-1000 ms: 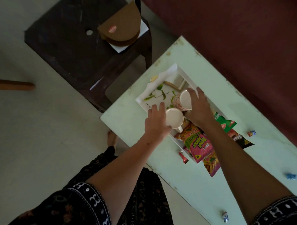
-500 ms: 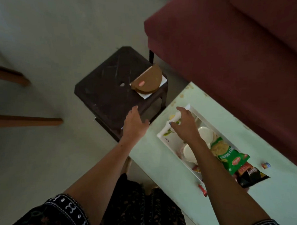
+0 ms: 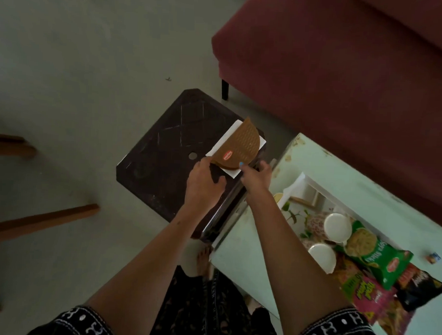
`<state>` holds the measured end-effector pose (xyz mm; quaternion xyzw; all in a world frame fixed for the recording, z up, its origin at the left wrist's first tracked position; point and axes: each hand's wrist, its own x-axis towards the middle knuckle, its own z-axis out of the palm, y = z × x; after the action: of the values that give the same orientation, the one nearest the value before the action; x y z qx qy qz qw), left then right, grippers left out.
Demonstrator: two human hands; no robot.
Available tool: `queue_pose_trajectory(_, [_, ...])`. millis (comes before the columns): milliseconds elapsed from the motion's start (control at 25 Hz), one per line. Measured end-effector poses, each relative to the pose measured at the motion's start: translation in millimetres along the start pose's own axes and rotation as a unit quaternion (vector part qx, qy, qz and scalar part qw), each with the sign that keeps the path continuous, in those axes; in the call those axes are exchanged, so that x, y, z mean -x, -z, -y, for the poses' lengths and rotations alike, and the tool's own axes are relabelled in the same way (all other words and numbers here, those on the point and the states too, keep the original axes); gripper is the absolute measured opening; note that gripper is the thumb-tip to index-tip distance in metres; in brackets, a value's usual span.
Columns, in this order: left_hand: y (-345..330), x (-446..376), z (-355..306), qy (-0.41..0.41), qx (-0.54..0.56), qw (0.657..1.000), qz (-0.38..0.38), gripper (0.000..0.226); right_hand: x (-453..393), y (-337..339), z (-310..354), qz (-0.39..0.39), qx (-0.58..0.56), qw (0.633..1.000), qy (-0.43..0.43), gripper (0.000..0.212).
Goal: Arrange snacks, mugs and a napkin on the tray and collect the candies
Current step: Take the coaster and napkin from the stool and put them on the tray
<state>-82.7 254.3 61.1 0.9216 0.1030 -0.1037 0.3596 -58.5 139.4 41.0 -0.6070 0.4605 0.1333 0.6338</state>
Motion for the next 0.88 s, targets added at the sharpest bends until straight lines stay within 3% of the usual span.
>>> queue_pose_trajectory(80, [1, -9, 4, -0.021, -0.015, 1.000, 0.007, 0.044, -5, -13, 4, -0.014, -0.101, 0.992, -0.070, 0.036])
queue_pose_trajectory(160, [3, -15, 7, -0.040, -0.030, 0.999, 0.010, 0.045, -8, -20, 9, -0.029, -0.124, 0.988, -0.090, 0.017])
queue_pose_trajectory(280, [9, -23, 8, -0.103, -0.063, 0.993, 0.002, 0.045, -8, -28, 17, -0.013, -0.125, 0.989, -0.081, 0.011])
queue_pose_trajectory(440, [12, -40, 1, -0.181, -0.112, 0.977, -0.007, 0.043, 7, -40, 33, -0.007, -0.060, 0.998, -0.019, 0.008])
queue_pose_trajectory(720, [10, -35, -22, -0.180, -0.169, 0.969, 0.013, 0.055, 47, -34, 37, -0.066, 0.095, 0.980, 0.160, 0.013])
queue_pose_trajectory(880, [-5, -16, -40, -0.192, -0.152, 0.968, 0.046, 0.056, 58, -10, 27, -0.127, 0.088, 0.963, 0.223, 0.015])
